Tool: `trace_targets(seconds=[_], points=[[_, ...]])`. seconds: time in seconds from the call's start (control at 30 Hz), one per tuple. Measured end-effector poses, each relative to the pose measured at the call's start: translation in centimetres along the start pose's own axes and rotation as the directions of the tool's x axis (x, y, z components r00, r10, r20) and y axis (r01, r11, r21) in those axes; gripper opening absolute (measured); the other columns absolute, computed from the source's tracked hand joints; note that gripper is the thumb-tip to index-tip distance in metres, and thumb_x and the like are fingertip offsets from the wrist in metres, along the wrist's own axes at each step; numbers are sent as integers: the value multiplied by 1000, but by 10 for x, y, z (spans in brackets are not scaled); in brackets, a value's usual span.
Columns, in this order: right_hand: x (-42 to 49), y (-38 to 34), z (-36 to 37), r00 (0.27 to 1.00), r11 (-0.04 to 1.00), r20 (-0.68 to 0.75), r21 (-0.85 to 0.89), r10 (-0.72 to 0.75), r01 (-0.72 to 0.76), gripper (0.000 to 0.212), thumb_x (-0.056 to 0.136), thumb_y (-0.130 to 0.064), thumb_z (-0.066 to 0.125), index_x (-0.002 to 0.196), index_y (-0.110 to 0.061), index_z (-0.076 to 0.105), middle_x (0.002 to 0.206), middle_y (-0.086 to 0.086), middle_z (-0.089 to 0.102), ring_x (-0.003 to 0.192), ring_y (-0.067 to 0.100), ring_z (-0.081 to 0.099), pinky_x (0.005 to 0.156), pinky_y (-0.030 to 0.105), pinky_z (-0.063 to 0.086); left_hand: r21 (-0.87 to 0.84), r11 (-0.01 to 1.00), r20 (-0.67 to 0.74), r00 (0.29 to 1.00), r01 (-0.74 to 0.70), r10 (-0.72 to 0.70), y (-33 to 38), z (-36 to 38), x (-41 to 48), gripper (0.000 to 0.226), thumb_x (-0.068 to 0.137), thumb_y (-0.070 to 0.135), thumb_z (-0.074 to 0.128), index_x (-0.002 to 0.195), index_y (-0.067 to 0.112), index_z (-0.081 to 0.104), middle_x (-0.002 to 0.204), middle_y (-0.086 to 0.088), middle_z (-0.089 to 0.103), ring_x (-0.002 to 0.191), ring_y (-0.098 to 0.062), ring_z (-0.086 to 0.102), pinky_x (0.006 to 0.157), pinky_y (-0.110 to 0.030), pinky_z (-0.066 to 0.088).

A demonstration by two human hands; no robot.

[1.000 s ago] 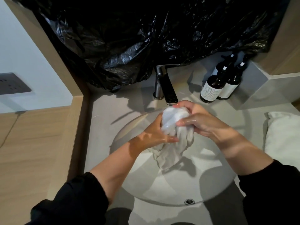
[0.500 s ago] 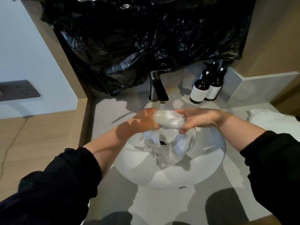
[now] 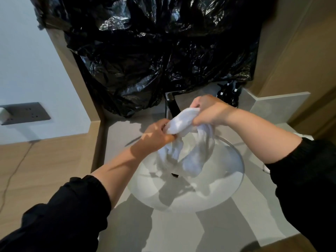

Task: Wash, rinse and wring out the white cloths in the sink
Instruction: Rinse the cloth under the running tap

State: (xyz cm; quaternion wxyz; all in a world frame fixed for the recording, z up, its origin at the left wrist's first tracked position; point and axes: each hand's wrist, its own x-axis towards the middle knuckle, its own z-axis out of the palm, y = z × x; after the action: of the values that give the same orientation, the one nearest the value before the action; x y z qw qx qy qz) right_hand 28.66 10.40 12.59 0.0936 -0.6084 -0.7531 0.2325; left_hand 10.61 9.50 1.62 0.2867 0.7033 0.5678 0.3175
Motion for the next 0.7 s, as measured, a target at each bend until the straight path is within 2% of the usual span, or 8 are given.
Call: trace_targets(seconds=[0.07,0.17,0.23,0.33,0.43,0.57,0.63,0.7], points=[[1,-6,-2,998,998,-57,55,-14,18,30,69,-10,69,96,1,64,74,5,53,66,12,47,55,20,35,-120,993,25,999,24,-21,-3,5,-5,57,79,27,77,129,18,52,110,2,63,99,-16,61,80,-17,48],[0,-7,1,993,961,-120,275,5,28,31,64,-5,74,93,3,66,73,13,57,68,15,51,60,25,39,-276,960,80,996,48,-26,-6,18,-22,93,77,36,79,150,22,22,135,8,48,121,-8,49,99,-25,41],[-3,-5,3,990,843,-125,538,61,16,23,65,3,74,83,-9,68,69,2,62,63,13,59,54,22,44,-381,924,92,996,39,-4,-1,27,-33,104,75,29,82,151,25,11,135,21,40,118,6,45,94,-13,38],[-8,-7,5,991,644,-108,764,74,35,29,67,14,69,81,-11,68,71,6,64,65,18,63,56,25,49,-515,856,33,997,-39,65,5,48,-42,104,67,11,86,142,35,18,128,28,40,112,23,44,84,-1,39],[-10,-15,8,996,437,-77,898,47,49,34,68,20,66,91,-6,66,77,9,64,72,23,65,62,30,54,-571,815,28,994,99,-101,16,67,-43,89,67,4,84,124,43,29,112,30,46,101,15,51,72,3,40],[-6,-6,17,999,207,-14,978,33,7,40,69,22,61,101,0,62,88,15,65,86,31,66,74,38,56,-391,891,22,970,230,-241,11,75,-35,68,71,20,85,128,24,48,103,19,54,98,-6,51,76,-8,38],[-1,22,26,999,115,15,993,33,-18,37,64,17,60,98,3,62,88,17,67,89,32,66,79,39,56,-189,938,115,955,292,-274,-7,64,-27,45,76,25,79,116,19,60,100,9,60,92,-12,56,76,-20,42],[5,62,42,994,50,84,995,71,-88,34,61,9,60,95,3,62,83,15,70,88,29,66,76,34,58,-125,937,262,922,326,-286,-31,51,-17,45,67,32,79,106,13,66,99,-4,66,89,-19,62,77,-30,50]])
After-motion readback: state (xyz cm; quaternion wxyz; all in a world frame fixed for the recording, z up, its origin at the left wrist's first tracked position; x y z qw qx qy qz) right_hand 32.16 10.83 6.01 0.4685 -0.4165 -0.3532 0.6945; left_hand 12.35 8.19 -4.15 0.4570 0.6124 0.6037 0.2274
